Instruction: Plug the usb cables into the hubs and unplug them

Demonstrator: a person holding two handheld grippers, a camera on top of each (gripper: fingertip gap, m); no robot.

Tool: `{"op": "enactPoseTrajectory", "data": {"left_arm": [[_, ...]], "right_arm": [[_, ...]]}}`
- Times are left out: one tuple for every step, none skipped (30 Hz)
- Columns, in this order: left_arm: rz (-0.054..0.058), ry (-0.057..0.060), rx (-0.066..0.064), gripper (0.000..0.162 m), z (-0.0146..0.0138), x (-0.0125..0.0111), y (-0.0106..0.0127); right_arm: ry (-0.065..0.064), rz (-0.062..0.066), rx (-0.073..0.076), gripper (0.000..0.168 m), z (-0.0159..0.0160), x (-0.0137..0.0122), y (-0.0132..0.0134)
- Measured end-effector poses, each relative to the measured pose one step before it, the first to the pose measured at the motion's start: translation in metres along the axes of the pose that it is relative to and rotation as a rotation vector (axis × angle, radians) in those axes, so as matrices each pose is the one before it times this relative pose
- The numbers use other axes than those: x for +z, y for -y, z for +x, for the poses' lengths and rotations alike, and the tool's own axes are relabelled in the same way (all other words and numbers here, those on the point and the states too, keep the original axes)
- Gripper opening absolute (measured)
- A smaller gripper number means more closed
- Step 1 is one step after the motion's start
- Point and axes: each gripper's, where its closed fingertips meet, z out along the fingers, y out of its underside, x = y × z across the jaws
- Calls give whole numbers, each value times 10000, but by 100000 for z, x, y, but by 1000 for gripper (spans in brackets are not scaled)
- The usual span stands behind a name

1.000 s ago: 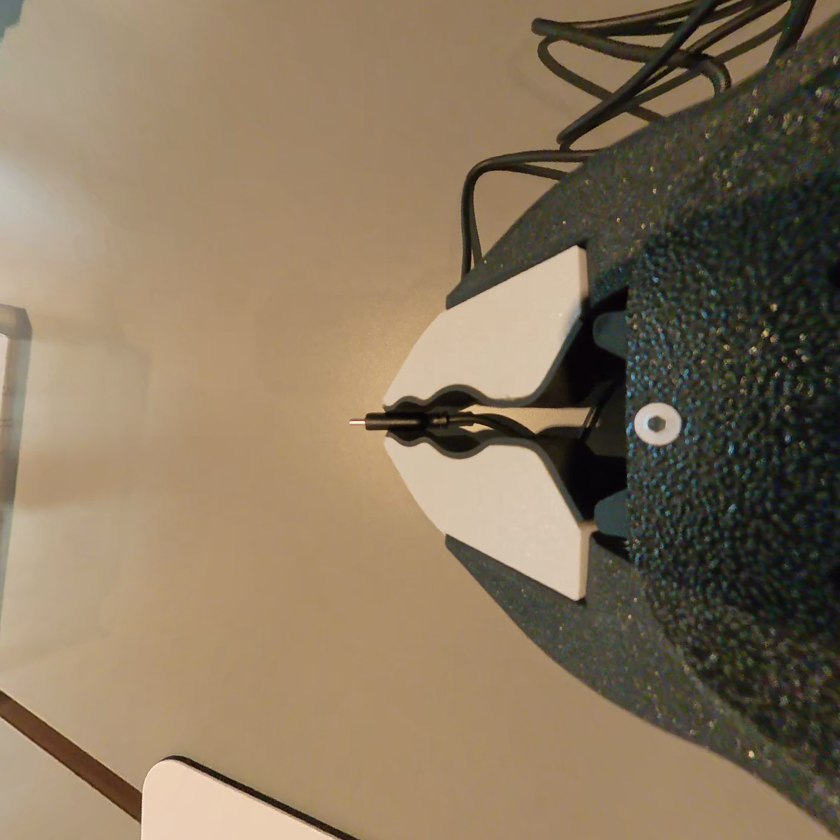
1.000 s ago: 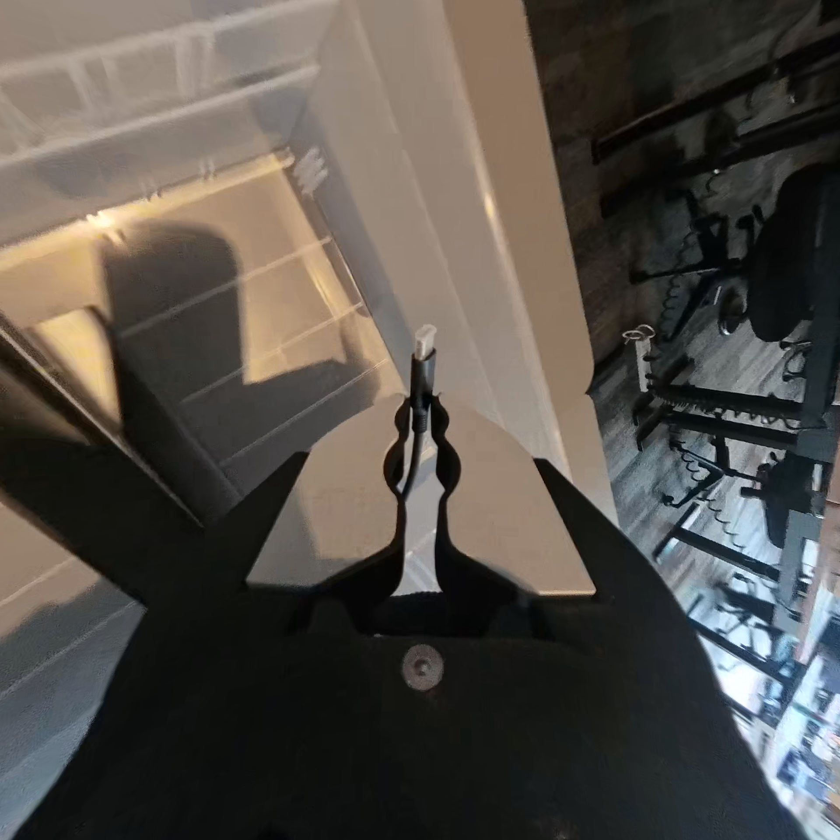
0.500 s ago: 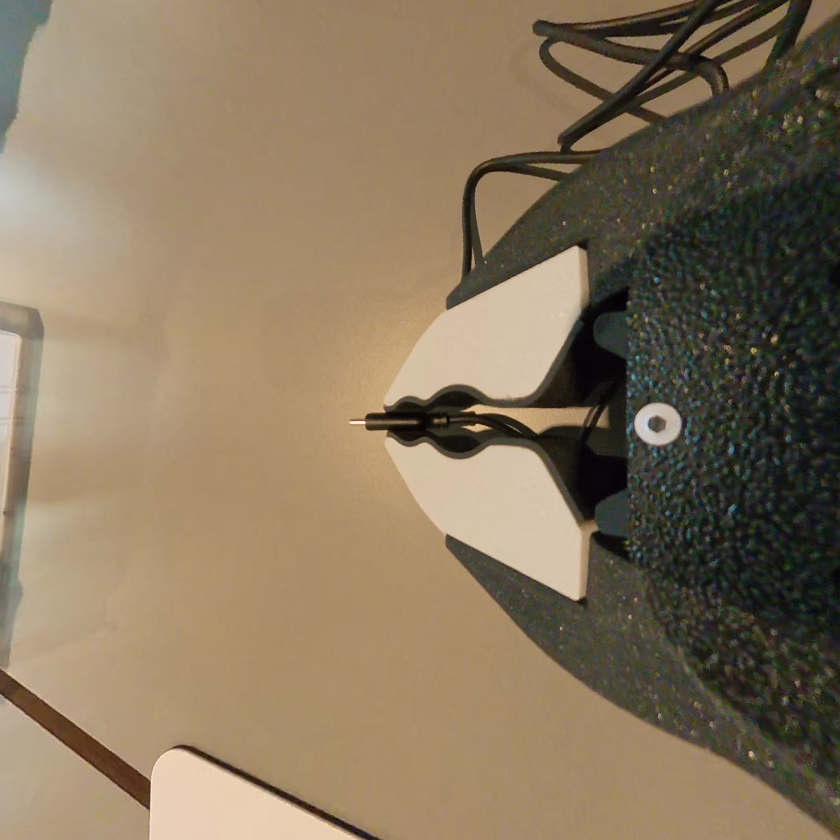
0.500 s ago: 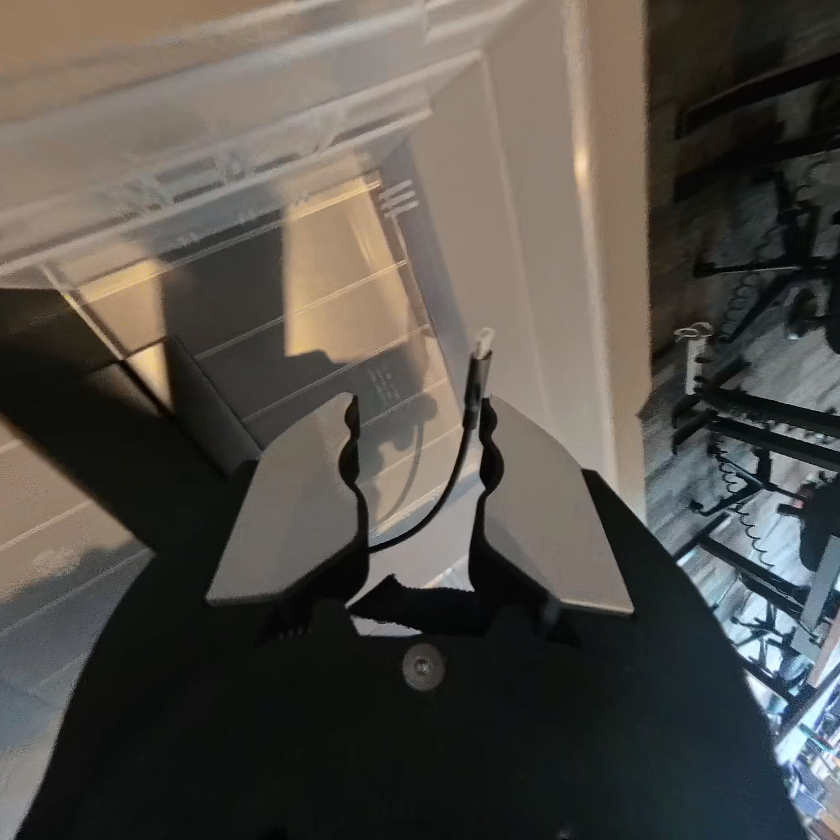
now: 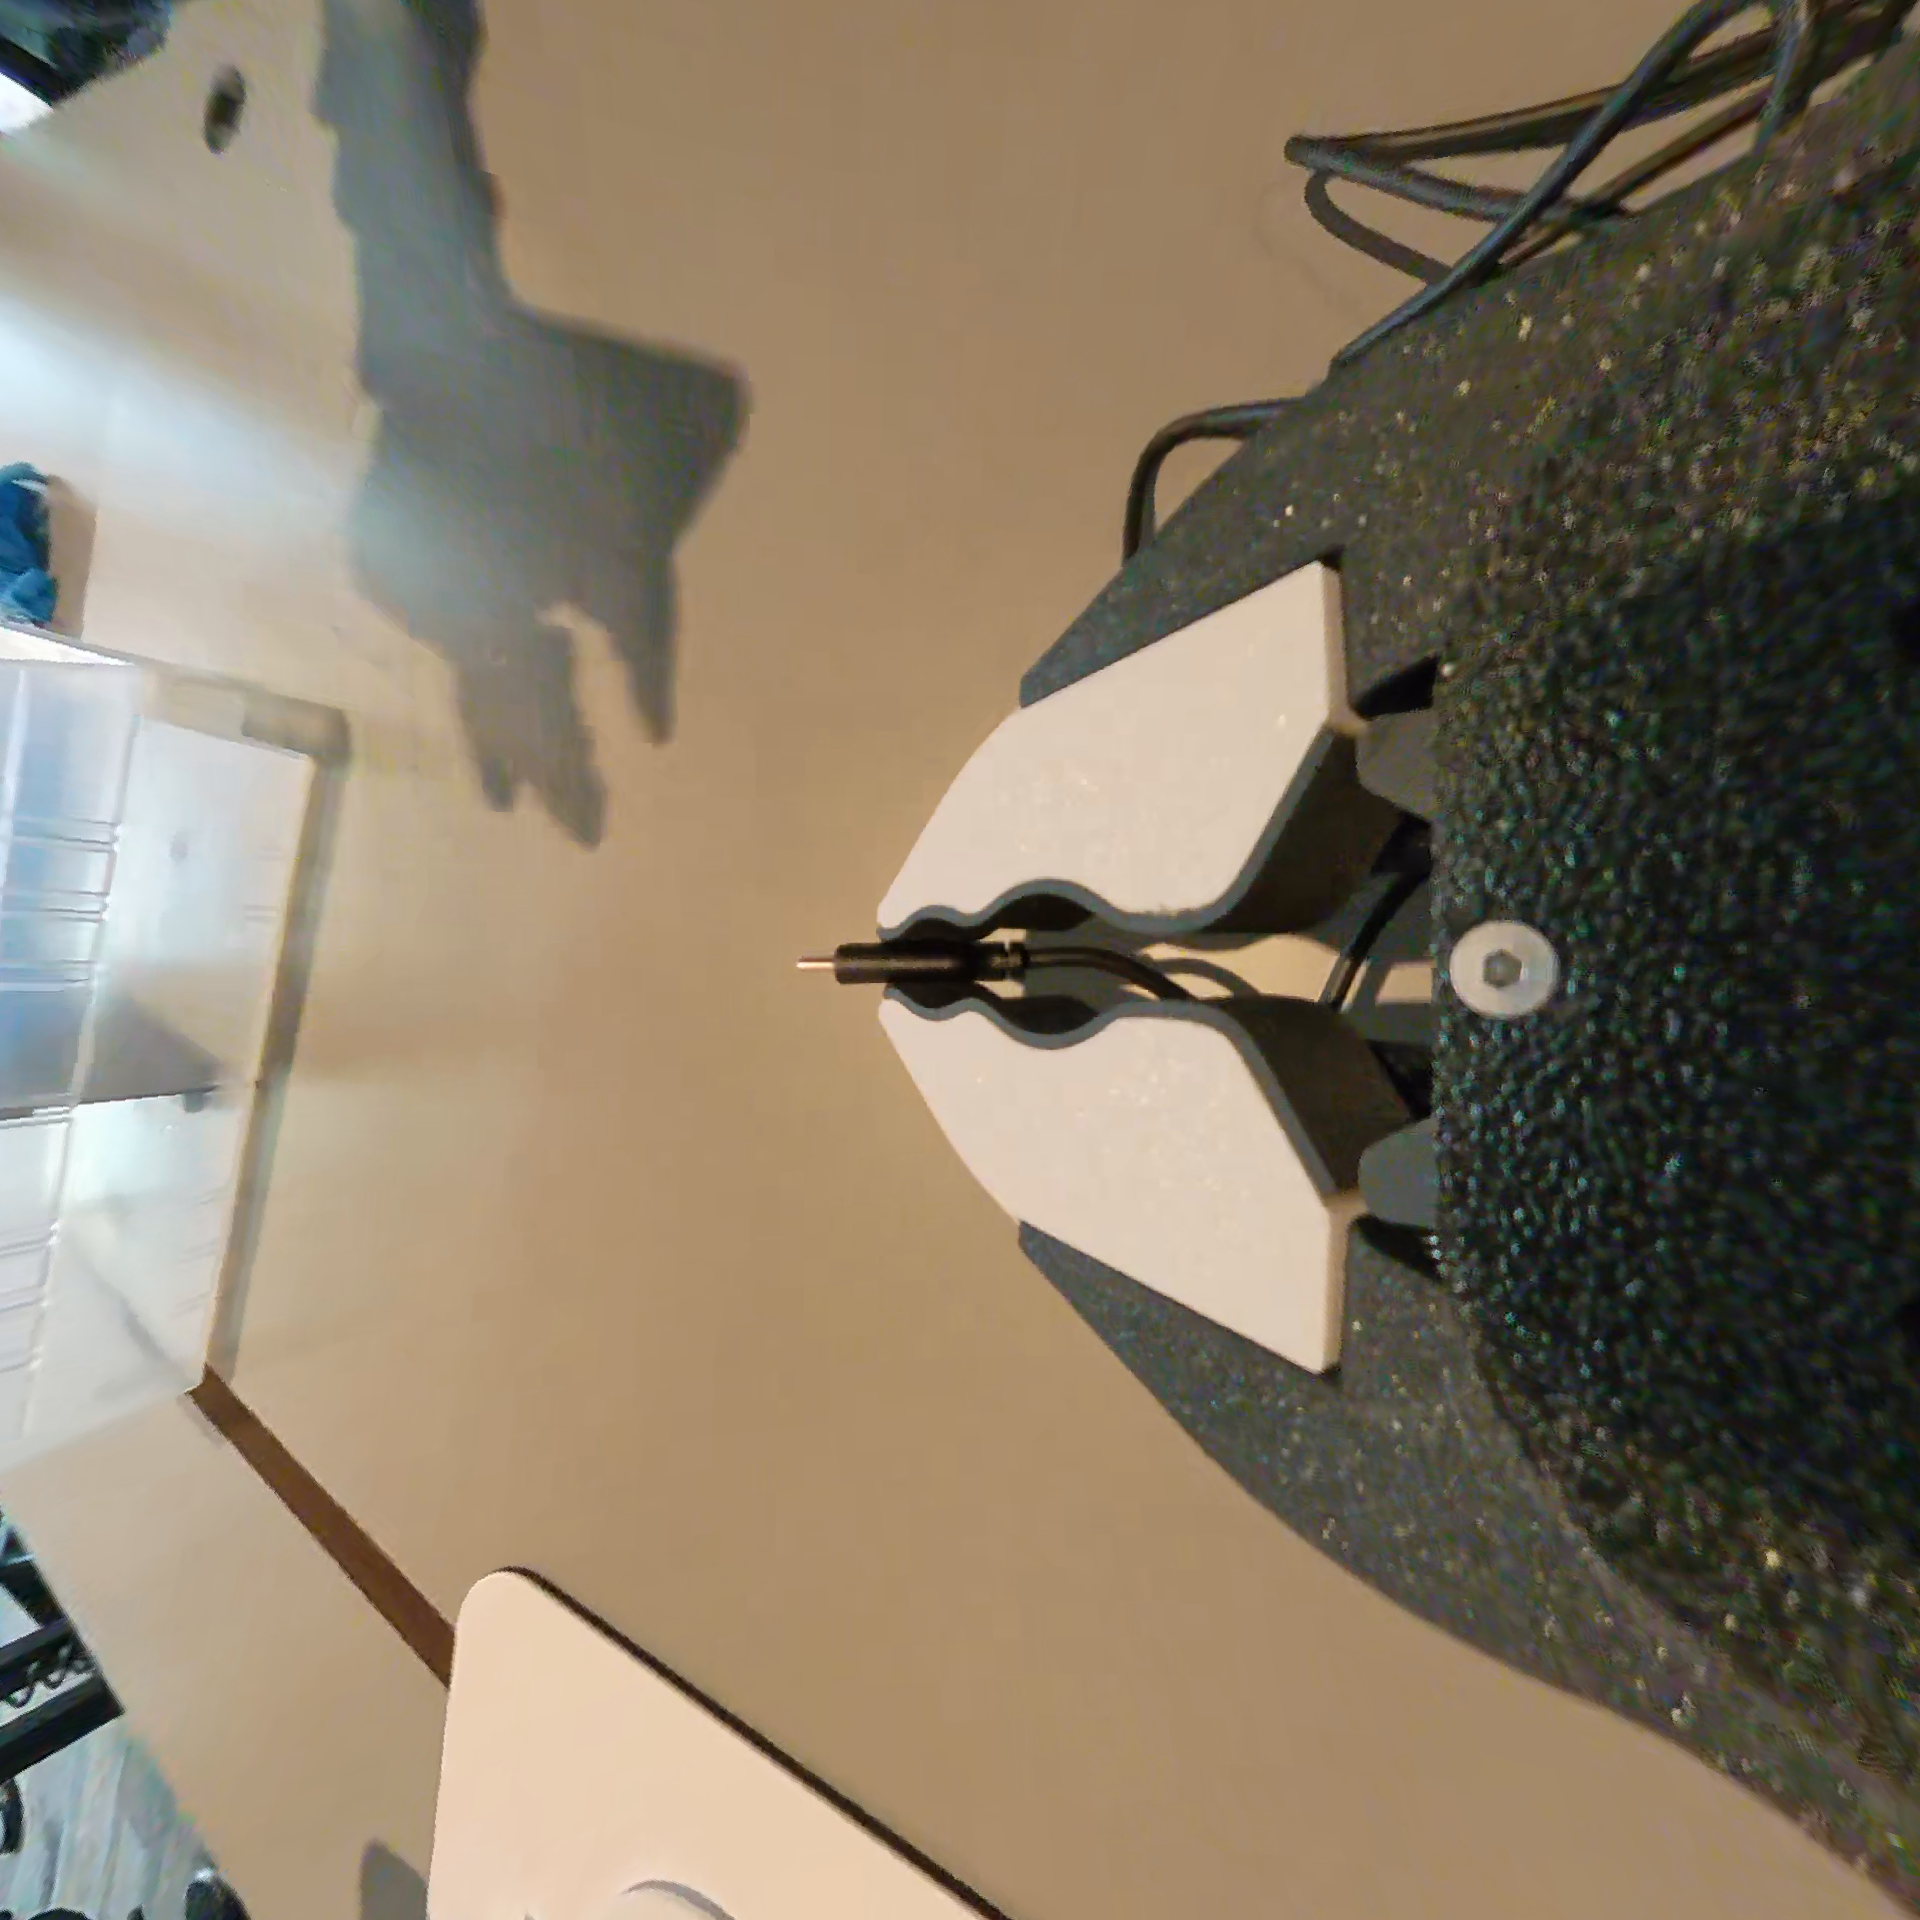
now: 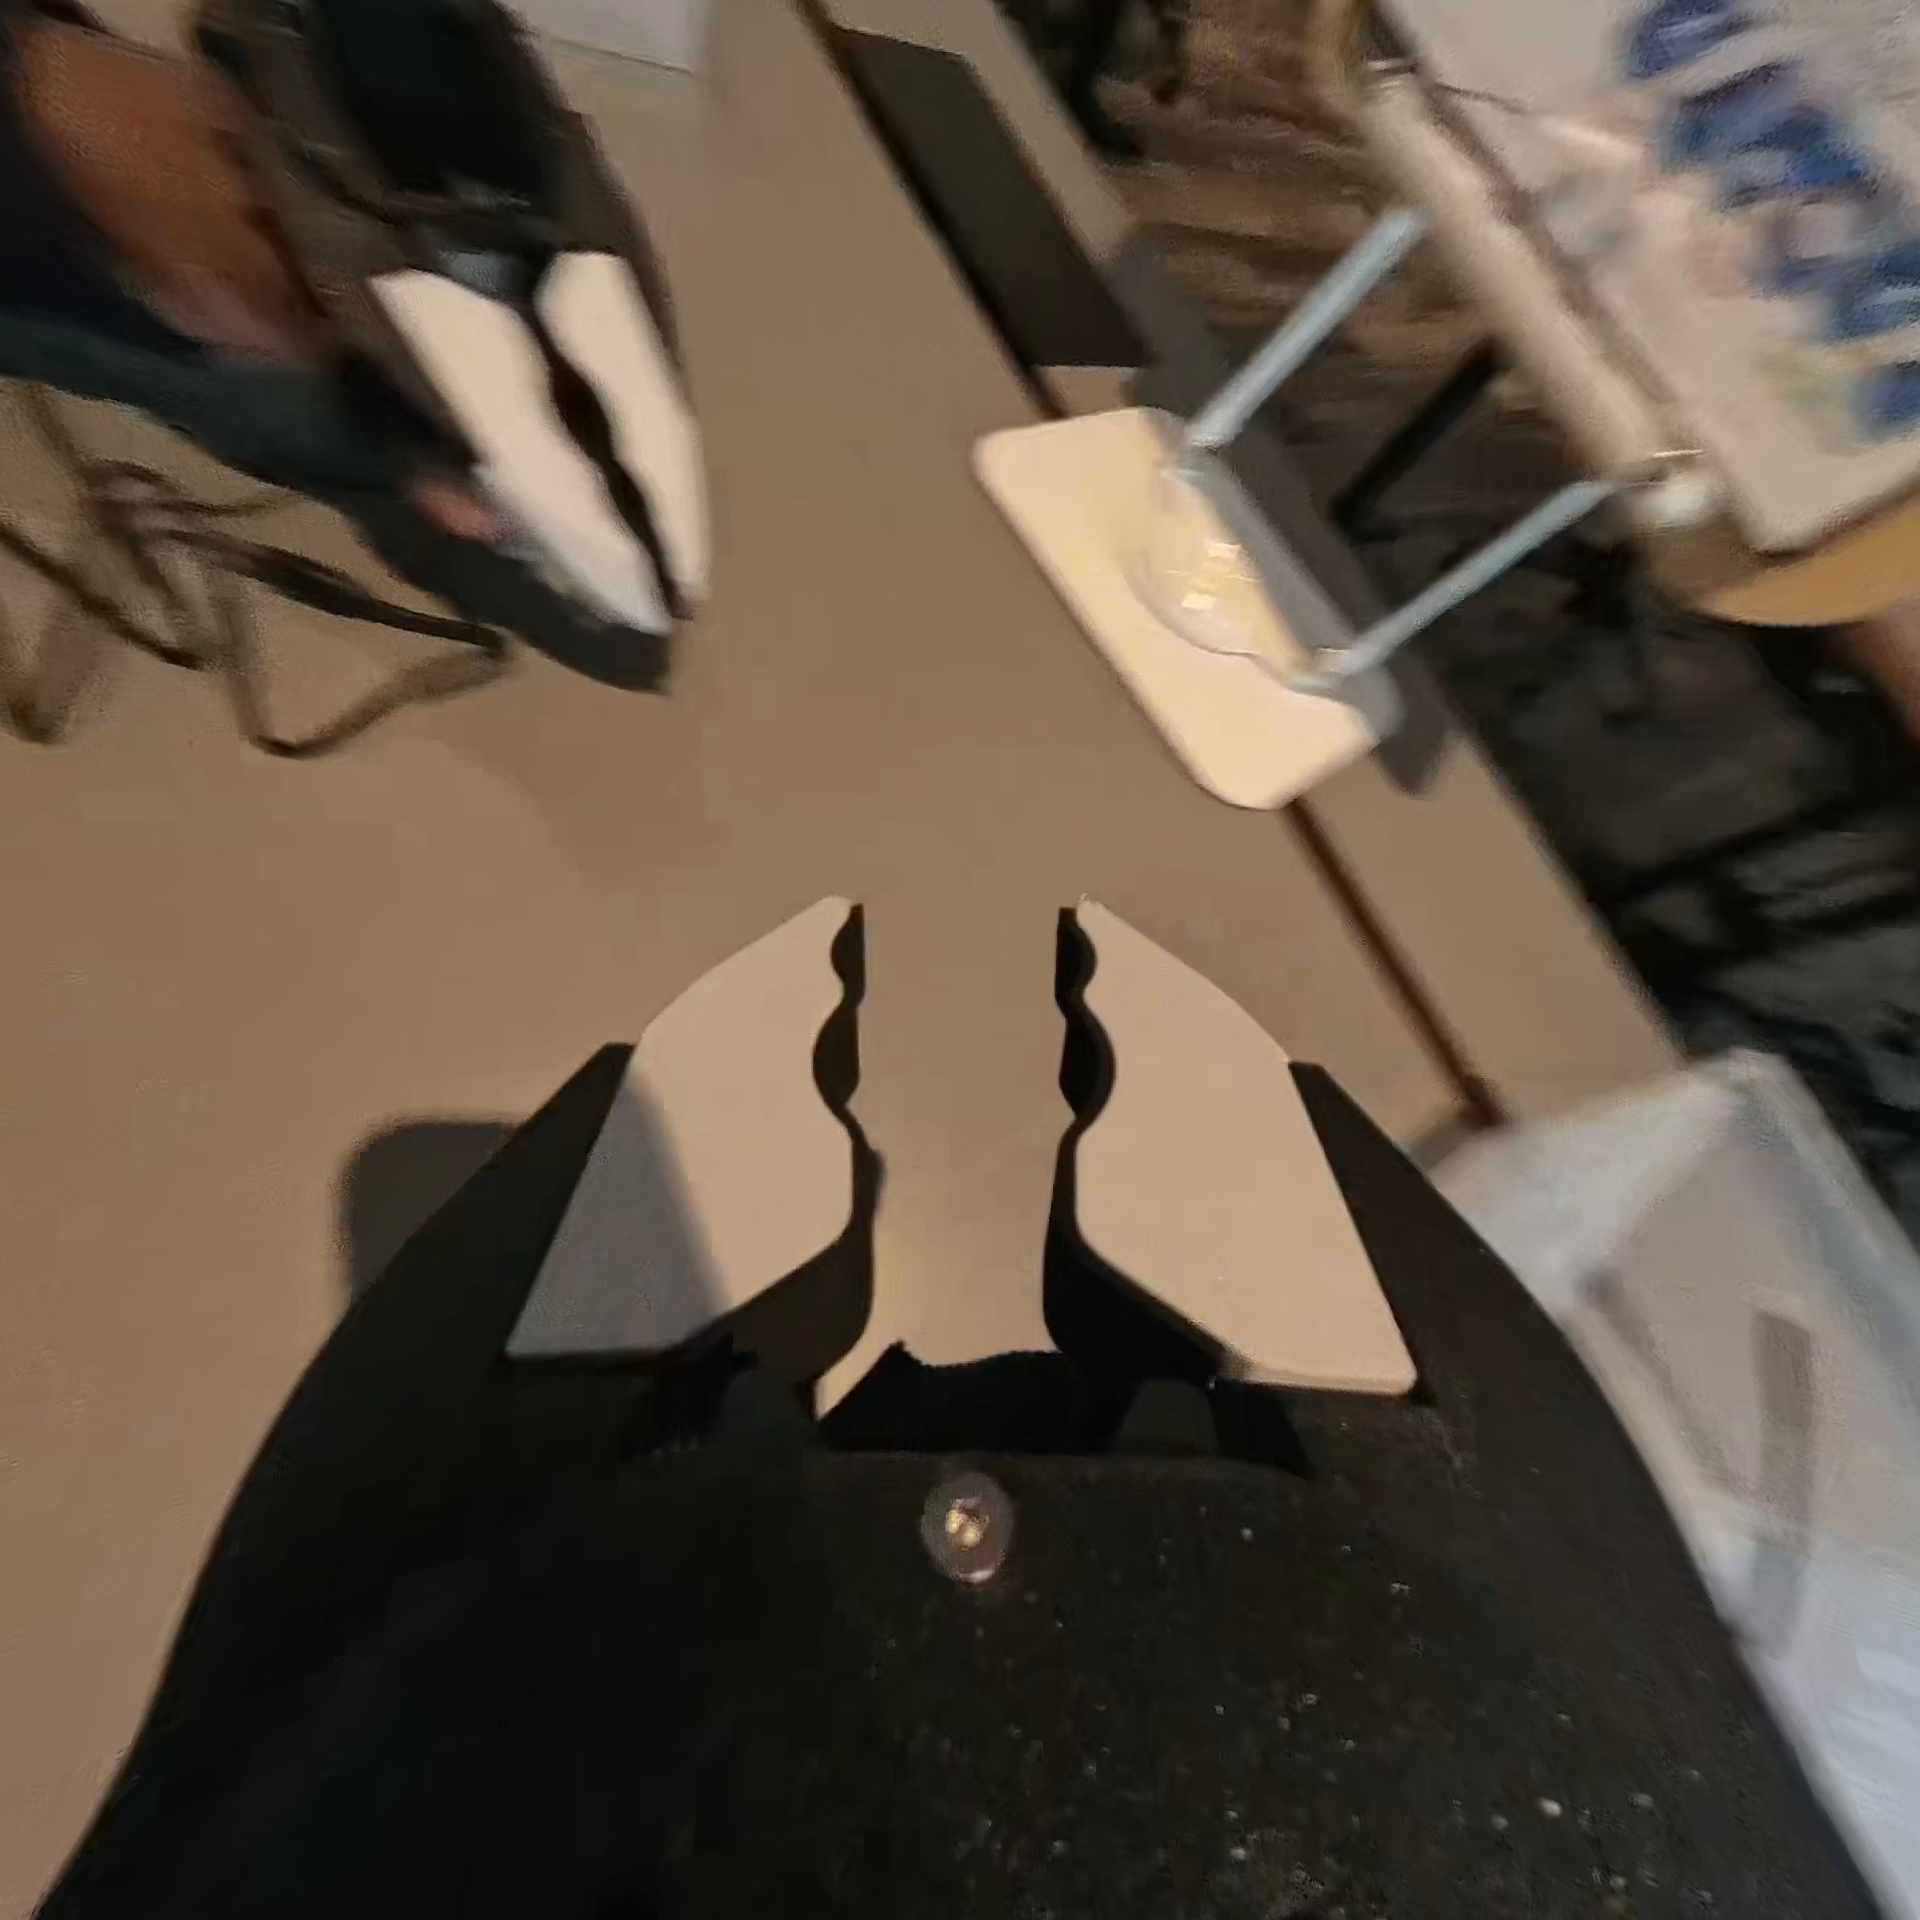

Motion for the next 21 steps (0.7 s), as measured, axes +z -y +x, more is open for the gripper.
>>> {"op": "enactPoseTrajectory", "data": {"left_arm": [[239, -57, -72, 6, 148, -62, 389], [296, -60, -75, 6, 172, -58, 483], [367, -85, -72, 6, 249, -85, 611], [412, -111, -62, 6, 302, -106, 722], [401, -113, -36, 6, 344, -107, 770], [356, -93, 5, 6, 345, -97, 763], [371, -85, 59, 6, 365, -106, 790], [330, -120, 64, 6, 431, -80, 750], [328, -113, 51, 6, 409, -64, 740], [408, -159, 25, 6, 481, -59, 835], [501, -240, -27, 6, 589, -31, 958], [574, -289, -74, 6, 661, 16, 1044], [562, -280, -73, 6, 650, 58, 968], [532, -265, -38, 6, 620, 79, 872], [443, -210, -23, 6, 514, 93, 676], [338, -121, -3, 6, 345, 76, 504], [267, -107, 41, 6, 303, 63, 380], [179, -59, 93, 6, 215, 54, 259], [132, 11, 97, 6, 93, 27, 212], [137, -3, 96, 7, 111, 5, 238], [172, -45, 80, 7, 155, 15, 310]], "right_arm": [[591, 82, 310, 35, -2619, 1162, 195], [582, 76, 388, 36, -2244, 1406, -48], [570, 74, 510, 38, -1860, 1540, -196], [567, 58, 574, 41, -1526, 1560, -266], [506, 49, 515, 44, -1224, 1469, -274], [401, 58, 361, 46, -942, 1295, -231], [312, 66, 208, 48, -768, 1056, -152], [190, 33, 108, 50, -570, 809, -95], [65, 73, 64, 51, -357, 553, 68], [52, 215, 56, 52, -282, 390, 330], [123, 320, 116, 53, -288, 331, 511], [242, 350, 215, 55, -372, 327, 587], [342, 332, 277, 56, -477, 362, 570], [347, 284, 268, 57, -488, 369, 513], [327, 268, 185, 58, -508, 334, 462], [306, 243, 96, 58, -548, 297, 400], [247, 166, 50, 57, -496, 286, 279], [187, 83, 24, 54, -407, 303, 154], [103, 11, -4, 50, -273, 321, 14], [7, -28, -30, 47, -103, 328, -51], [-10, -2, -33, 45, -84, 306, -10]]}}
